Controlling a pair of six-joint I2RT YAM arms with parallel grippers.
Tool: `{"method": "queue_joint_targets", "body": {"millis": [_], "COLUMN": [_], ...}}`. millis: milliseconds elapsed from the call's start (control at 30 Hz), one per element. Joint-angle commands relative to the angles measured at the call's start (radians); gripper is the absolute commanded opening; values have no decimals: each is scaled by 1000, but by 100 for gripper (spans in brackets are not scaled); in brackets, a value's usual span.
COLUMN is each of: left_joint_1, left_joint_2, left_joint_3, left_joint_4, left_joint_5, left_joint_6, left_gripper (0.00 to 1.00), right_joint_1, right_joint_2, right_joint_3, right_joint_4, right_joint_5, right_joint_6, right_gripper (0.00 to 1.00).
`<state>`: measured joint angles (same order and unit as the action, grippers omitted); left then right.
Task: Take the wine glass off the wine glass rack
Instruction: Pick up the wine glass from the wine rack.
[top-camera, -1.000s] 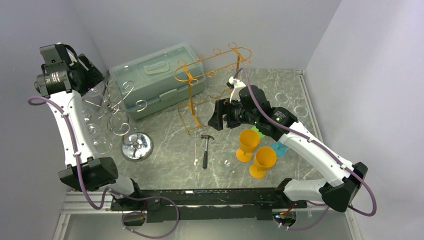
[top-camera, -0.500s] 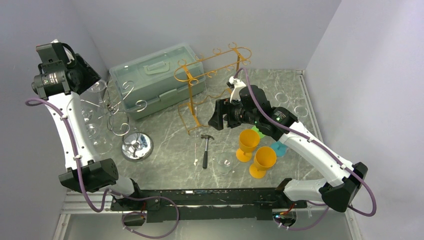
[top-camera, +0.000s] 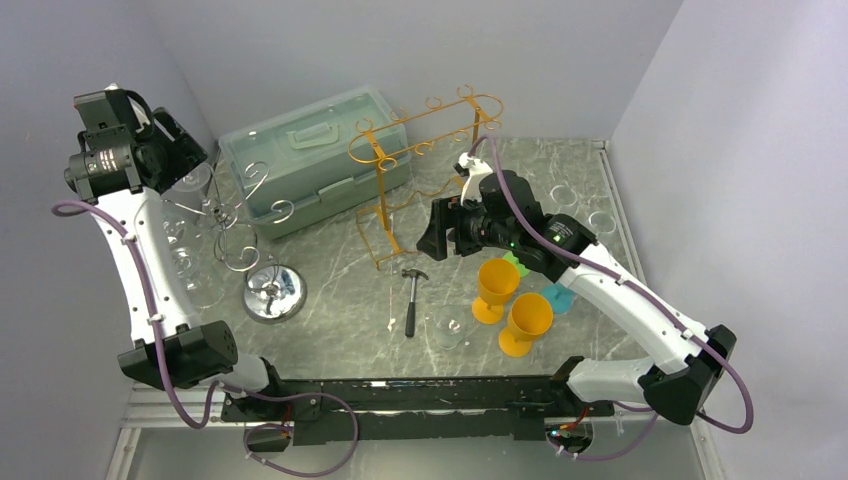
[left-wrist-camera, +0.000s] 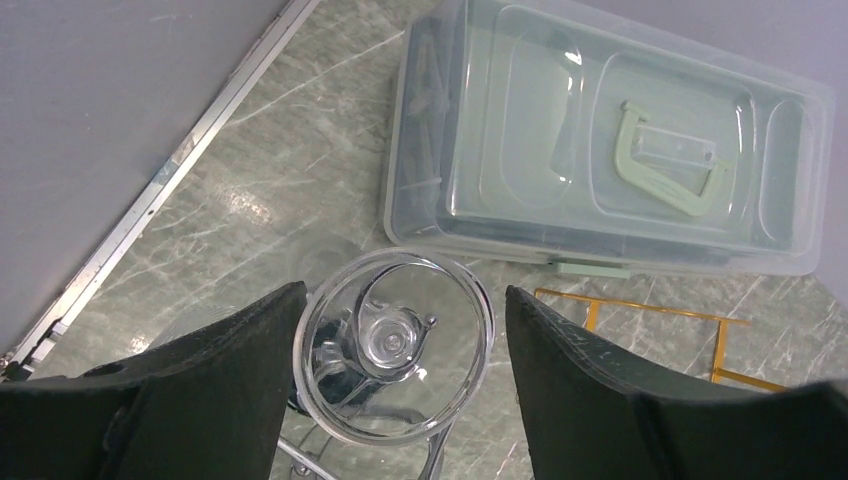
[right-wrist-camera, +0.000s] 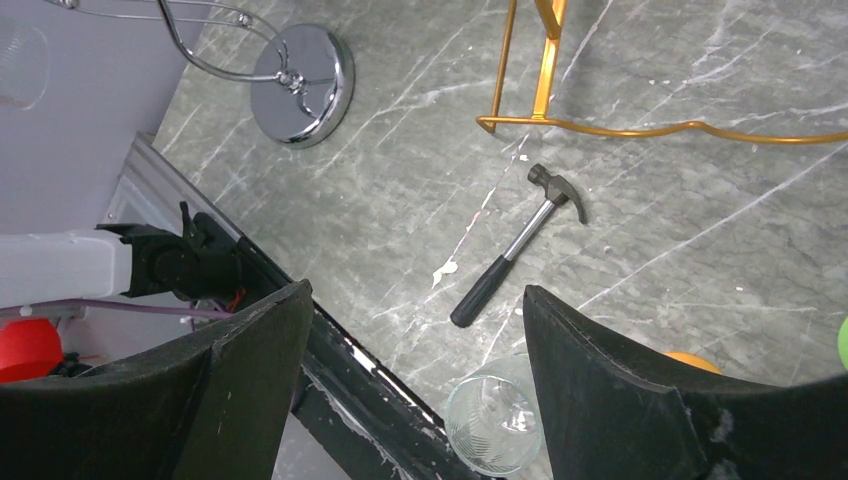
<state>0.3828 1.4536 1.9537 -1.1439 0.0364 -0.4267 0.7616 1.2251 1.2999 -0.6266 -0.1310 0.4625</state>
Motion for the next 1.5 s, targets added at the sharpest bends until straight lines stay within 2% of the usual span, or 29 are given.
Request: {"method": "queue_joint_targets", "body": {"millis": [0,133,267,667,1467], "left_joint_1": [-4,-24,-52,-136,-142], "left_joint_2": [-35,-27,-13,33,10], "left_joint_3": [-19,-24,-20,6,95], "left_joint_4": [12,10,5,-28,-32], "left_joint_5": [-2,-22,-33,-210,-190], "left_joint_6": [23,40,46,60,64], "left_gripper": [79,88,89,77,57], "right_joint_1": [-4,-5,-4,-4,-4], "right_joint_2": [-40,-47,-50,-62,-53], "right_joint_3": [4,-2,-6,-4,3], "right_joint_4": [45,50,50,46,51], "right_joint_5": [5,7,10,15,14], "right_joint_6": [-9,-5,-4,-7,-7], "right_gripper": [80,80,80,80,80]}}
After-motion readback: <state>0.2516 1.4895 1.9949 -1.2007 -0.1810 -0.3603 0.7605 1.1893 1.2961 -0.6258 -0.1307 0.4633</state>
